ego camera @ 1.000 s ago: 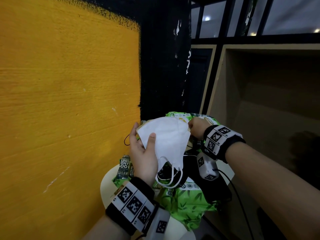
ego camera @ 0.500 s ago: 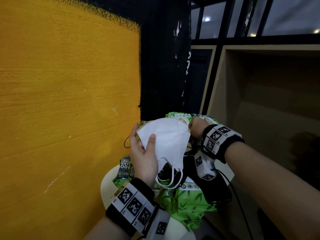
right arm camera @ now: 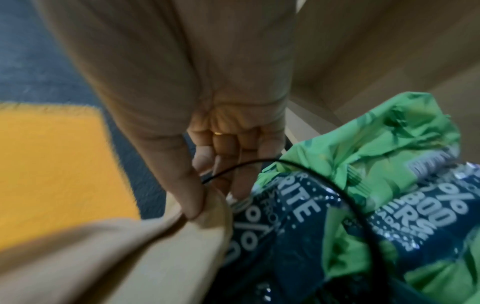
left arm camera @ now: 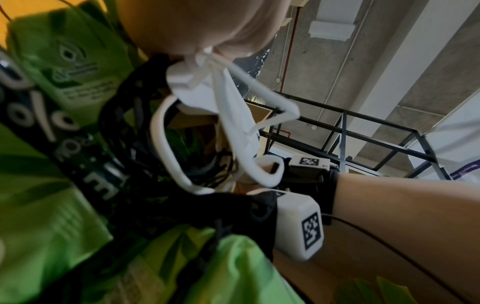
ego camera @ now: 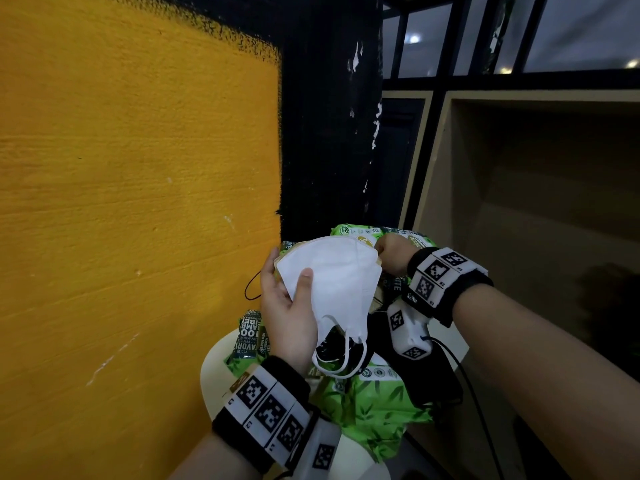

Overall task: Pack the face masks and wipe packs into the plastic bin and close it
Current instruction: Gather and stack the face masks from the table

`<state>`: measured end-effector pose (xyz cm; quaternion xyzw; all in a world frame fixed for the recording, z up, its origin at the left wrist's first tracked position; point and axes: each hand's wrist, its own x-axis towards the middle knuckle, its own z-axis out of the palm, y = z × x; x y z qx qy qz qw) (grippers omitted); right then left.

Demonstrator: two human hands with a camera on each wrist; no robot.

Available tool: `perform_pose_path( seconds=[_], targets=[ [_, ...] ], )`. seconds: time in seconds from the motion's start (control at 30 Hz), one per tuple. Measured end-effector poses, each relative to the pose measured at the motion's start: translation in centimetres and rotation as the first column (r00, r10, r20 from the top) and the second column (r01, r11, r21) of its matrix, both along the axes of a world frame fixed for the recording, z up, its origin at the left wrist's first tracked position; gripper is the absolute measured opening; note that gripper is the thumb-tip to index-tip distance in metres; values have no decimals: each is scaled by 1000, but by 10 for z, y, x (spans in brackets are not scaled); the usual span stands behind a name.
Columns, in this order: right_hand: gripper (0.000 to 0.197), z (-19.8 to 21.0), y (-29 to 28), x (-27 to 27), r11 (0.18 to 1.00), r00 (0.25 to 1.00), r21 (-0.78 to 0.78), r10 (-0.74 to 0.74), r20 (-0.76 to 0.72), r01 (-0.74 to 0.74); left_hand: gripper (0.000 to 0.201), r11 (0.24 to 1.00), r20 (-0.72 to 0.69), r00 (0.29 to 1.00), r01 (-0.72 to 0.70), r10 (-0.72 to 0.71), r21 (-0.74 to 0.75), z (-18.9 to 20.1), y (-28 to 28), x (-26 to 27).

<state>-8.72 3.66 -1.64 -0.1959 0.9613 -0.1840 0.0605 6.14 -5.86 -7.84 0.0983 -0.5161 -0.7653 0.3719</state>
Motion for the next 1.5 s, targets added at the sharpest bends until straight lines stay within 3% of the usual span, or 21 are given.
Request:
perform_pose_path(
  seconds=[0.03,0.13,0.37,0.47,0.6,0.73,0.87,1.1,1.23,1.33,1.5],
  targets=[
    [18,1,3,-2,996,1000,-92,-5,29,8,54,1000,0,1000,1,-1,-2,0,0,0],
    [32,5,17,-6,948,997,-319,1,71,22,55,1000,0,1000,9,-9,-7,-1,-1,-1],
    [25,3,28,-13,920,993,-392,55,101,-11,55,999,18,1000,-5,6,-42,-3,2,-3],
    [17,6,30,-11,864,989,-501,35,146,43,55,997,25,999,-18,20,-70,-4,2,-3],
    [28,16,36,-14,788,992,-609,-15,124,88,54,999,10,1000,-11,11,-43,-4,3,-4],
    [14,27,47,-14,883,992,-469,-51,-115,-9,49,999,-2,1000,13,-13,-35,-3,6,-4],
    [15,36,51,-4,958,962,-284,-32,-270,-48,45,999,-8,999,35,-35,-15,2,10,-4],
    [29,9,48,-2,989,991,120,-68,-113,82,49,1000,-13,1000,1,-1,-11,6,9,2],
    [38,3,47,3,985,988,139,-84,-128,102,54,998,17,999,-27,28,-56,7,5,6],
    [45,-1,42,11,998,988,66,1,-156,9,54,999,17,1000,-14,15,-37,7,6,5],
    [53,-8,24,16,979,984,202,69,-162,-35,50,1000,0,1000,0,0,-9,5,5,4]
  ],
)
